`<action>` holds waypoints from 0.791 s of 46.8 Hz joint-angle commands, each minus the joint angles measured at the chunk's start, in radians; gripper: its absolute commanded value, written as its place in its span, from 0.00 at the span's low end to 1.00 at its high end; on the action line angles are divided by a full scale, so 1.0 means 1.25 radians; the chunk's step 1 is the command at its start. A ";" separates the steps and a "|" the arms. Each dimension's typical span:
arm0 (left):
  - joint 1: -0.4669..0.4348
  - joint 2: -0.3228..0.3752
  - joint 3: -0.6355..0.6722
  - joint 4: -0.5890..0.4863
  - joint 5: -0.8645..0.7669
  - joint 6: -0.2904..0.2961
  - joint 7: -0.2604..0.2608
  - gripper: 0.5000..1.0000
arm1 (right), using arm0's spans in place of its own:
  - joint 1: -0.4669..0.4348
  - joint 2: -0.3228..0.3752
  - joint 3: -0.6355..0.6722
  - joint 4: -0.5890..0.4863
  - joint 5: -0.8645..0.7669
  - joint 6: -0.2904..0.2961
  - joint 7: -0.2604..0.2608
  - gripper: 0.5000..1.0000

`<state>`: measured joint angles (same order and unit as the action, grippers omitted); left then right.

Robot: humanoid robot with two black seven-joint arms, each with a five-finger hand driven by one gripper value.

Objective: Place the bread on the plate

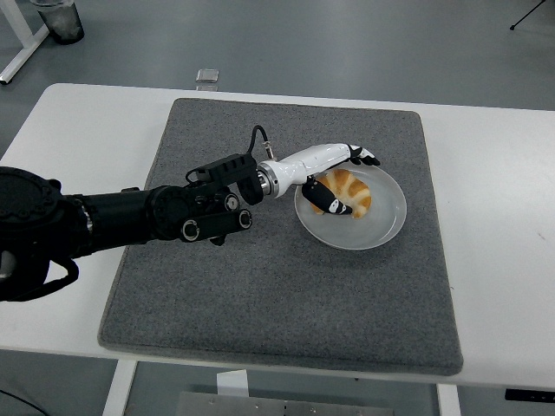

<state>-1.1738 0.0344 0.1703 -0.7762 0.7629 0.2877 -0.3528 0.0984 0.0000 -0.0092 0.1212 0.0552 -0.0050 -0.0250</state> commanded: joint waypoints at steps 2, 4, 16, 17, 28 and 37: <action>0.000 0.006 -0.082 0.000 -0.007 -0.010 0.000 0.98 | 0.001 0.000 0.001 0.000 0.000 0.000 0.000 0.90; 0.000 0.009 -0.113 0.000 -0.014 -0.015 0.000 0.98 | 0.000 0.000 0.001 0.000 0.001 0.000 0.000 0.90; -0.003 0.051 -0.237 0.000 -0.136 -0.101 0.002 0.98 | 0.000 0.000 0.001 0.000 0.000 -0.001 -0.001 0.90; -0.003 0.057 -0.244 0.000 -0.157 -0.116 0.002 0.98 | 0.001 0.000 0.001 0.000 0.000 0.000 -0.001 0.90; -0.023 0.122 -0.295 0.034 -0.378 -0.299 0.007 0.98 | 0.001 0.000 0.001 0.000 0.001 0.000 0.000 0.90; -0.046 0.133 -0.305 0.145 -0.432 -0.423 0.007 0.98 | 0.000 0.000 0.000 0.000 0.001 0.000 0.000 0.90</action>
<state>-1.2269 0.1995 -0.1993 -0.6424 0.2385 -0.1883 -0.3434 0.0993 0.0000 -0.0083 0.1212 0.0568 -0.0047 -0.0252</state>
